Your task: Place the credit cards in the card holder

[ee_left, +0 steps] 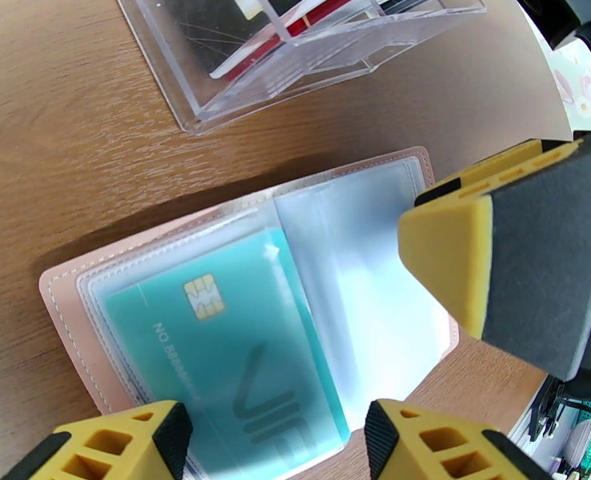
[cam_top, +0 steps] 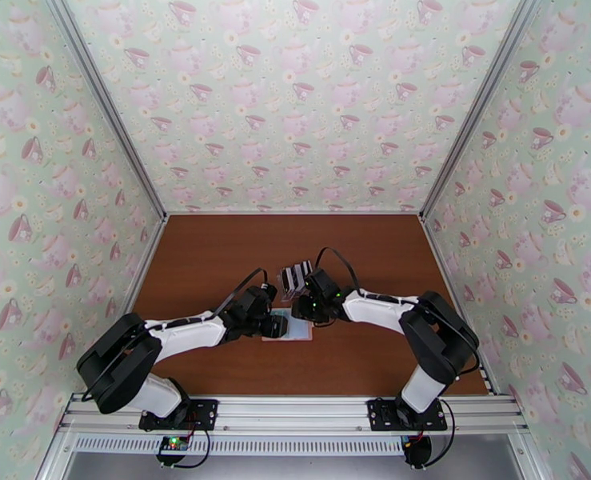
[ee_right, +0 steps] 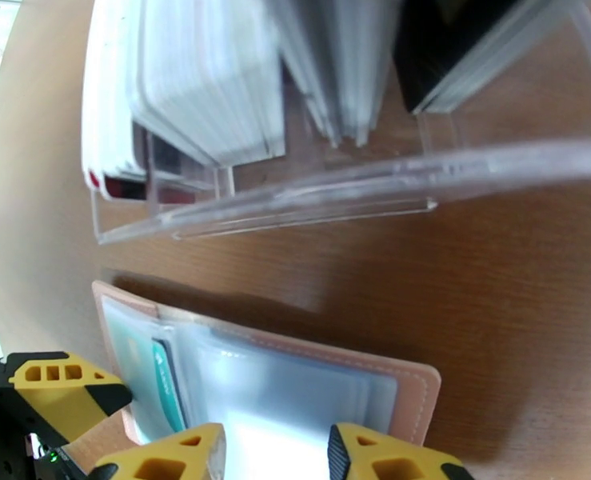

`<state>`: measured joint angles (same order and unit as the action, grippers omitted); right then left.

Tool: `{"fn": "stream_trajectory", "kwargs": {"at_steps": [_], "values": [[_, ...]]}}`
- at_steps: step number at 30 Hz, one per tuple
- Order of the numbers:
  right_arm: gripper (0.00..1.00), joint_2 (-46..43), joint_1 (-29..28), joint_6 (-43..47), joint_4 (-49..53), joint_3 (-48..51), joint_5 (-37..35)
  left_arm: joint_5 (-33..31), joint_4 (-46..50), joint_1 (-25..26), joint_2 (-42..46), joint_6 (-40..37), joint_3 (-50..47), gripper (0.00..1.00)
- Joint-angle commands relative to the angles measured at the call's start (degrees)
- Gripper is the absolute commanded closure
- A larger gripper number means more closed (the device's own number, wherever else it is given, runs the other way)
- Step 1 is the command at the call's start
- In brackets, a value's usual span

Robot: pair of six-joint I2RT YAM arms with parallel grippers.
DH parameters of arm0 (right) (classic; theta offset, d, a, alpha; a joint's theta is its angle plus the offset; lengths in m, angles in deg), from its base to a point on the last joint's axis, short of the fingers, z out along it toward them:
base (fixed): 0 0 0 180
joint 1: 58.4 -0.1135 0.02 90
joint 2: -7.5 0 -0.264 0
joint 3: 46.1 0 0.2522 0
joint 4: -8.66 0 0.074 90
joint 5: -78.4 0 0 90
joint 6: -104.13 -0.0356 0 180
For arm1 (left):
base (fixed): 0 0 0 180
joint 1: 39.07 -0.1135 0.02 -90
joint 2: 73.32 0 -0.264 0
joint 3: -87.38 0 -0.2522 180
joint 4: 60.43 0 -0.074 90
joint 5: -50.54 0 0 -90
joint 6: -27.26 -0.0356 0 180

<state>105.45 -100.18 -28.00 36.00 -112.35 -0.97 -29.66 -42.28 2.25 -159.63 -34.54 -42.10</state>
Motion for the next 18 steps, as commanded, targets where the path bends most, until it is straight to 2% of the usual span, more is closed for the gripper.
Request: {"fn": "stream_trajectory", "kwargs": {"at_steps": [1,10,18], "values": [[0.6,2.38,-0.69,1.68,3.29,-1.22,-2.66,-0.14,6.46,-0.32,-2.38,-0.74,-3.09,0.35],[0.6,4.68,-4.46,0.52,3.21,-2.4,-2.9,1.07,5.42,-0.18,-2.73,-0.71,-2.88,0.32],[0.6,3.37,-5.56,-3.22,-0.62,-0.61,0.39,1.36,5.47,0.07,-0.82,-0.48,-3.05,0.22]]}}
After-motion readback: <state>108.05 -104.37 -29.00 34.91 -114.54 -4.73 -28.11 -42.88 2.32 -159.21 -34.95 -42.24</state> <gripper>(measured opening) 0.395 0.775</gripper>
